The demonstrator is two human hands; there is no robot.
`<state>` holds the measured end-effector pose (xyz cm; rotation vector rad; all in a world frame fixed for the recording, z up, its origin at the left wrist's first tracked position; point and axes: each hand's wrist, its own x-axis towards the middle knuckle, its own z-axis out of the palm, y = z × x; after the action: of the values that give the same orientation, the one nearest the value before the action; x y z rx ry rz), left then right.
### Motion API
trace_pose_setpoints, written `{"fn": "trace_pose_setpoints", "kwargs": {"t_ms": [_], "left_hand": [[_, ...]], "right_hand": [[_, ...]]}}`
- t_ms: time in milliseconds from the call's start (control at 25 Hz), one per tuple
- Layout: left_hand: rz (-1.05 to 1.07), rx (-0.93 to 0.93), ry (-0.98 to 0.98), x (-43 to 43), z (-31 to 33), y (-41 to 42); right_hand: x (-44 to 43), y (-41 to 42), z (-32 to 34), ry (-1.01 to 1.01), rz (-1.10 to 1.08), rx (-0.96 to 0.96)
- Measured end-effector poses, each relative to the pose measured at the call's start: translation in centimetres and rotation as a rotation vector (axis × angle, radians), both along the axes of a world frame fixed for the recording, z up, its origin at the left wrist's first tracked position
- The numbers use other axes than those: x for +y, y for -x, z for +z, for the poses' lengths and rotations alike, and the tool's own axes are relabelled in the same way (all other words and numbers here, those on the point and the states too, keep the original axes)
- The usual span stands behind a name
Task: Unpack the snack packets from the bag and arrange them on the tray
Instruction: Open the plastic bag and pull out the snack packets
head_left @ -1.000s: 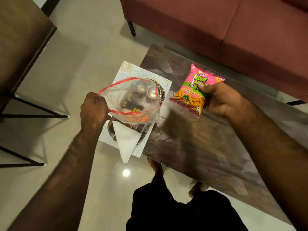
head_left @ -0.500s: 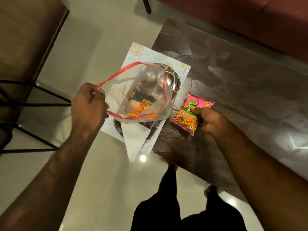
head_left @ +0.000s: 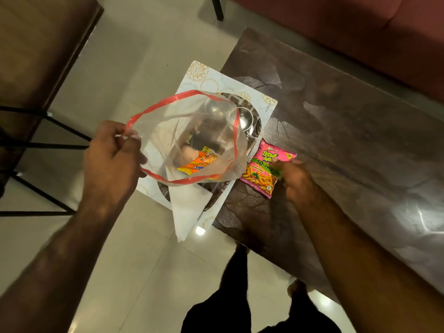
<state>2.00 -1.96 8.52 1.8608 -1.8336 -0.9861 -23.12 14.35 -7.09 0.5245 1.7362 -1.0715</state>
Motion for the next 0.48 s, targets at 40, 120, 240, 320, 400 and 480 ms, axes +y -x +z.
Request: {"fn": "trace_pose_setpoints", "kwargs": {"t_ms": [40,120,240,320,400,480], "left_hand": [[0.0,-0.001,0.005,0.0,0.2,-0.1],[-0.009,0.002,0.004,0.0,0.5,-0.3],[-0.015,0.036,-0.026,0.3,0.9,-0.7],[-0.009,0.053,-0.051,0.6,1.2,-1.0],[0.006,0.078,-0.083,0.9,1.5,-1.2],[0.013,0.1,-0.108,1.0,1.9,-1.3]], "right_hand": [[0.3,0.1,1.2,-0.031,0.039,0.061],[0.6,0.4,3.8,-0.037,0.11,0.17],[0.6,0.5,9.4,0.082,0.185,0.296],[-0.1,0.1,13.7,0.159,0.357,0.381],[-1.2,-0.5,17.7,0.283,0.5,0.458],[-2.7,-1.6,21.7,0.425,0.635,0.519]]}}
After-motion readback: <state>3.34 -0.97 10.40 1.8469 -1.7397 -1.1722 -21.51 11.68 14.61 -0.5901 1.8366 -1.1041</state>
